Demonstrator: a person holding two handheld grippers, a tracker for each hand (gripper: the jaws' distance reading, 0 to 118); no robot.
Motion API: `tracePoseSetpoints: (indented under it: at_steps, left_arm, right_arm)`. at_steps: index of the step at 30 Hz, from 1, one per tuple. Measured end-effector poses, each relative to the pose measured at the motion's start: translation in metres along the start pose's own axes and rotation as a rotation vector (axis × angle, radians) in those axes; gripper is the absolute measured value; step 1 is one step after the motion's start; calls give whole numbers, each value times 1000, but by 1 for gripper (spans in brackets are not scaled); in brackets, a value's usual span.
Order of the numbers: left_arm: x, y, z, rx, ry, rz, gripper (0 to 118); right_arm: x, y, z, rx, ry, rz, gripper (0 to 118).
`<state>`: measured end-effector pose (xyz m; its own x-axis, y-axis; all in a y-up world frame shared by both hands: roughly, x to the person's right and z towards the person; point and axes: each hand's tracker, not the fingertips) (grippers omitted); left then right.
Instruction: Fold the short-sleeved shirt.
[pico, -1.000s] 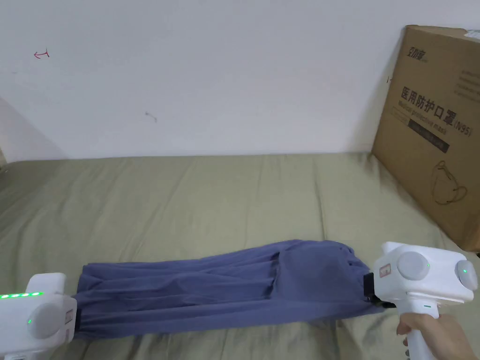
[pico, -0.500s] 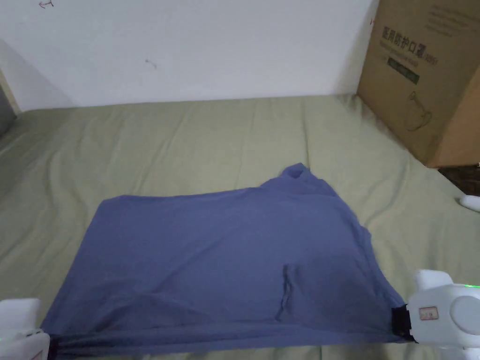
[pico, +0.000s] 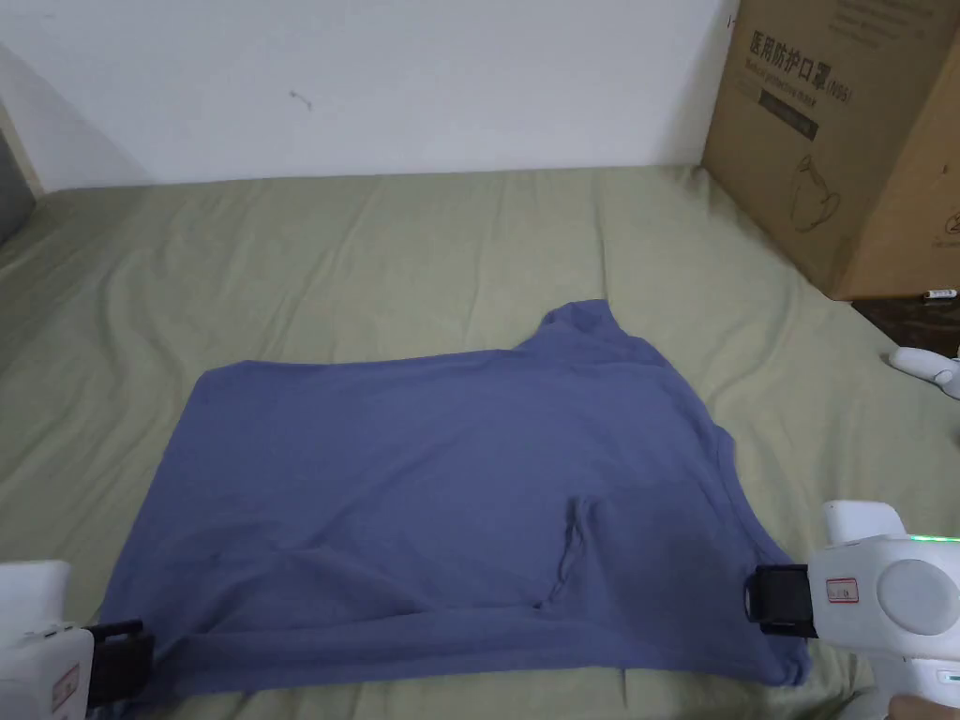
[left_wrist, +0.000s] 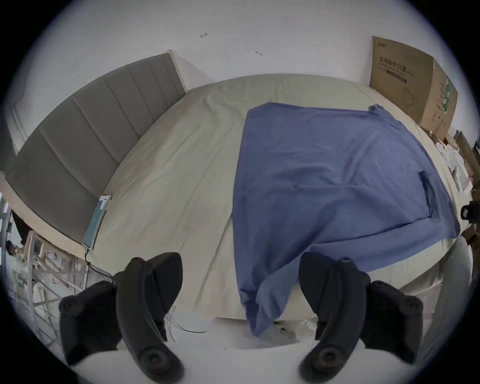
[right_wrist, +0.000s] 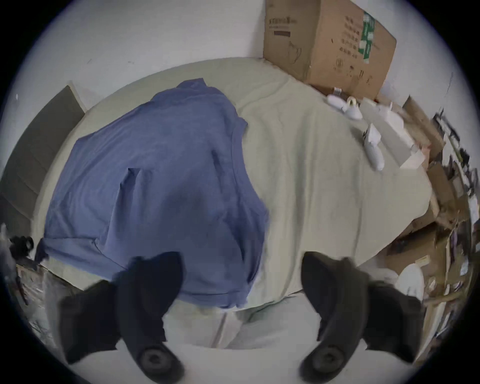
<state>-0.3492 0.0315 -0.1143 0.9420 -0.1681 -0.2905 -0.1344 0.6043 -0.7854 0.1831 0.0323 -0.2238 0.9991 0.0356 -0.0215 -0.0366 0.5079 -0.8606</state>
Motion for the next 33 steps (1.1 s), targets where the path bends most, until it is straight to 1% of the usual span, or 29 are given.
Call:
tracePoseSetpoints:
  at_steps: [1,2,3,4,5,7,8,11,14,15,17,18,19,20,22,23,24,25,26,27,30,31,32,33]
  left_arm:
    - [-2,0,5,11,-13,13,94]
    - [-5,-1,11,22,-43,37,87]
    - [-7,-1,18,30,-75,60,69]
    - [-9,-2,23,43,-110,76,33]
    - [-8,-3,31,51,-142,94,1]
    - [-6,-7,31,29,-155,106,0]
    - [-4,-12,33,31,-143,107,0]
    - [3,-20,32,12,-134,103,0]
    - [9,-29,37,19,-128,103,0]
    - [10,-31,39,28,-124,97,12]
    - [9,-33,28,17,-99,77,86]
    - [11,-33,24,6,-97,70,111]
    - [13,-33,20,3,-98,64,118]
    - [13,-33,16,7,-100,56,115]
    - [16,-29,2,-30,-95,36,105]
    - [16,-28,-9,-70,-84,43,92]
    - [15,-27,-18,-85,-87,56,63]
    - [14,-26,-23,-99,-88,74,10]
    - [12,-26,-30,-123,-79,101,1]
    - [11,-26,-35,-133,-44,102,1]
    - [11,-30,-27,-126,-85,104,1]
    - [11,-31,-26,-123,-82,104,1]
    - [12,-32,-25,-125,-83,92,1]
    - [13,-30,-23,-126,-74,83,1]
  right_arm:
    - [-2,-2,6,21,1,13,98]
    - [-2,-2,12,32,21,16,97]
    - [-2,-2,16,38,49,22,93]
    - [-4,-3,20,50,80,23,70]
    - [-6,-5,24,71,109,18,34]
    - [-9,-7,24,73,117,19,6]
    - [-13,-11,21,72,113,16,0]
    - [-19,-16,10,54,109,25,0]
    - [-25,-20,2,27,127,34,0]
    - [-26,-21,0,20,132,36,0]
    - [-28,-22,-5,5,135,42,0]
    - [-29,-21,-7,-2,132,44,0]
    - [-29,-21,-8,-6,132,45,0]
    - [-27,-19,-8,-9,143,28,0]
    - [-19,-15,-7,-15,240,-71,0]
    - [-19,-15,-3,-19,273,-116,0]
    - [-18,-14,-4,-22,269,-132,0]
    - [-18,-14,-4,-19,250,-111,0]
    - [-20,-14,-3,-12,221,-91,0]
    - [-21,-16,-2,-10,183,-61,0]
    - [-18,-18,-2,-20,191,-53,0]
    - [-14,-17,-5,-21,172,-44,0]
    - [-12,-17,-6,-14,126,-30,7]
    - [-11,-16,-7,-6,93,-13,26]
